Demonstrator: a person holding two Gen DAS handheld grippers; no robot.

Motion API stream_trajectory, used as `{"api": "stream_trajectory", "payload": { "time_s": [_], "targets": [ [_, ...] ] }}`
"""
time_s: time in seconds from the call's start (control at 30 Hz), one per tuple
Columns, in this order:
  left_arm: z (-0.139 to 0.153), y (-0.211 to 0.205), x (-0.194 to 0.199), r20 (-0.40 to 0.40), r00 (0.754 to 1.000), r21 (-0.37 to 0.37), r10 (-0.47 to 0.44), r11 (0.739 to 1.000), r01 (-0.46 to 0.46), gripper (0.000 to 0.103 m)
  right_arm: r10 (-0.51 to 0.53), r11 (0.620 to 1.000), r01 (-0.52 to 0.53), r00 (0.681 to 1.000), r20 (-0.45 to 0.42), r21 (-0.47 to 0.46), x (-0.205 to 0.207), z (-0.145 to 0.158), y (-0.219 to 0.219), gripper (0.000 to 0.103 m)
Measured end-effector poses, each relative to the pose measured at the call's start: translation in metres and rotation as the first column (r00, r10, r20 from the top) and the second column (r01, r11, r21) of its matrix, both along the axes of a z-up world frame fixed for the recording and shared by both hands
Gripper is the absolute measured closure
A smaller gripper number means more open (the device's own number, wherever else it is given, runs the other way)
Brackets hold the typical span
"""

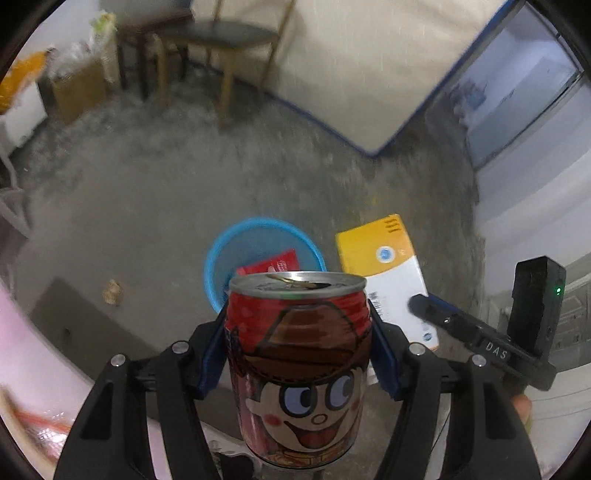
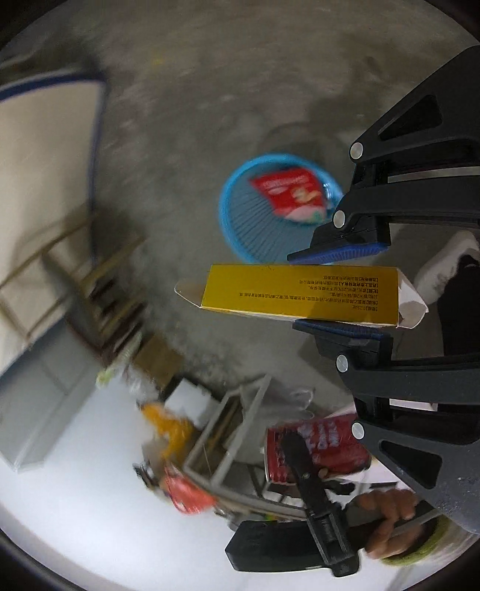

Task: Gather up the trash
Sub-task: 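Carry can and box to the blue wastebasket and open both tools, then return to the table and grasp the green drink bottle with the left tool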

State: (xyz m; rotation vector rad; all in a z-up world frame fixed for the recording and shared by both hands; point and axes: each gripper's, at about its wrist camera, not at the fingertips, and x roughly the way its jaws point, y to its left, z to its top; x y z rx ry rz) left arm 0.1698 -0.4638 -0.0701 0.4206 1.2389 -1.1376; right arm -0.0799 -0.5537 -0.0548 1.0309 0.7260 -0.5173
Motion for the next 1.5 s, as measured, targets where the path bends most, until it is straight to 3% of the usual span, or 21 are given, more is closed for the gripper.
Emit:
{"api": "stream_trajectory", "payload": {
  "time_s": [0.17,0.27,0.33,0.43,0.6,0.87,1.1,1.27,1.5],
  "targets": [
    [-0.061,-0.045,-0.014,-0.028,0.999,0.085,0.029,0.996,-0.026,0.039,-0.055,0.993,0.058,0.998,-0.034,0.099,0.013,-0.058,-0.026,0.075],
    [-0.071,-0.065,-0.008,-0.012,0.998,0.083,0.061,0.995,-0.060,0.038,-0.064,0.987,0.070,0.997,-0.048,0.143,0.022,-0.086,-0.049,0.069],
    [-0.071,-0.069,0.002,0.006,0.995,0.073,0.101,0.992,-0.101,0.031,-0.066,0.983,0.076,0.996,-0.062,0.166,0.029,-0.107,-0.063,0.068],
    [-0.058,-0.066,0.013,-0.008,0.990,0.035,0.141,0.990,-0.140,0.030,-0.082,0.984,0.100,0.989,-0.121,0.150,0.029,-0.121,-0.066,0.068],
    [-0.030,-0.044,0.022,0.014,0.992,-0.009,0.126,0.992,-0.126,0.030,-0.085,0.984,0.105,0.987,-0.136,0.146,0.014,-0.123,-0.064,0.068],
    [0.024,0.010,0.026,0.047,0.991,-0.094,0.123,0.988,-0.118,0.030,-0.044,0.993,0.057,0.990,-0.134,0.099,-0.001,-0.112,-0.046,0.068],
    [0.072,0.067,0.012,0.073,0.992,-0.152,0.100,0.985,-0.088,0.030,0.025,1.000,-0.026,0.991,-0.133,-0.004,-0.009,-0.073,-0.019,0.068],
    [0.104,0.132,-0.001,0.133,0.986,-0.188,0.102,0.979,-0.076,0.029,0.096,0.986,-0.115,0.984,-0.152,-0.123,-0.004,-0.036,0.010,0.052],
    [0.142,0.252,-0.005,0.183,0.957,-0.241,0.227,0.954,-0.180,0.023,0.172,0.896,-0.250,0.957,-0.232,-0.367,0.019,0.032,0.071,0.013]
  ]
}}
